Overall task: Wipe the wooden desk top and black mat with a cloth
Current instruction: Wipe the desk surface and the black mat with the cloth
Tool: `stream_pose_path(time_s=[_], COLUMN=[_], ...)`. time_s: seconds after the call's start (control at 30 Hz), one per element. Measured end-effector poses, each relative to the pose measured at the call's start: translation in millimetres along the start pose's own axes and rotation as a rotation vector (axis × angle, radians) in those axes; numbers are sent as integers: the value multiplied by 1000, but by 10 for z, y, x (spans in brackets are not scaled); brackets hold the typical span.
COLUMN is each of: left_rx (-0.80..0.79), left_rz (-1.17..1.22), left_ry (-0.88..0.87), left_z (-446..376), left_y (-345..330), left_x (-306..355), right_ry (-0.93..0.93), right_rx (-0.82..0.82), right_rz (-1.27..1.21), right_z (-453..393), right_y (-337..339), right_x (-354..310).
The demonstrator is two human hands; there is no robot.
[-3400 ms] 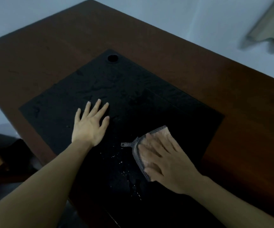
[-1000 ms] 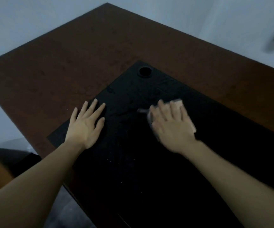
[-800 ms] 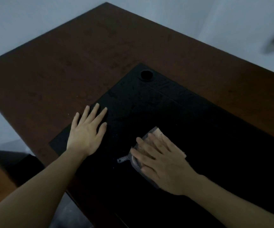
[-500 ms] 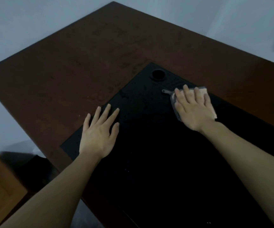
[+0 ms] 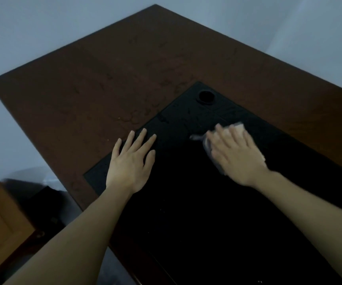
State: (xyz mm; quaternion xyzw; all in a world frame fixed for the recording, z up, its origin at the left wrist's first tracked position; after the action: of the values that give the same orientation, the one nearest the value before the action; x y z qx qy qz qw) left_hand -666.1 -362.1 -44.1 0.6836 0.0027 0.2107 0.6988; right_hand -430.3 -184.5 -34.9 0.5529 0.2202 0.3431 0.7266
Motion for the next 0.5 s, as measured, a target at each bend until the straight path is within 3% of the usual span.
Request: stream_pose_path(time_s=[0.07, 0.17, 0.27, 0.33, 0.43, 0.5], left_rx=[13, 41, 119, 141, 151, 161], left_rz=[-4, 15, 43, 44, 38, 31], left_ry=[2, 6, 9, 10, 30, 43], left_z=[-12, 0, 49, 67, 74, 68], left_y=[-11, -16, 20, 40, 47, 42], left_x=[-6, -3, 28, 37, 37, 40], right_ry=[-140, -186, 71, 275, 502, 537], right_rx=[-90, -72, 97, 82, 45, 67], right_rz=[-169, -196, -70, -95, -46, -6], right_z=[-285, -438, -200, 55, 284, 189], right_y=[67, 172, 52, -14, -52, -81], right_x=[134, -219, -835, -1012, -836, -571])
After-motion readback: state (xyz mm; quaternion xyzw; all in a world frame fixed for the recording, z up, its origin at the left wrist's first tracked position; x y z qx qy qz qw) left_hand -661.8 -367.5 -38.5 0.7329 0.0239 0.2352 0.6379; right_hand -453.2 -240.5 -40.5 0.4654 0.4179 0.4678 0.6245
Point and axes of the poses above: each hand's wrist, its own z-axis away from the middle knuckle, its own y-axis out of the back of the hand, x = y × z, the point moved 3 cm from there along -z, towards the middle knuckle, and after that the axes turned 7 degrees about -y, right-handed, at the moved point
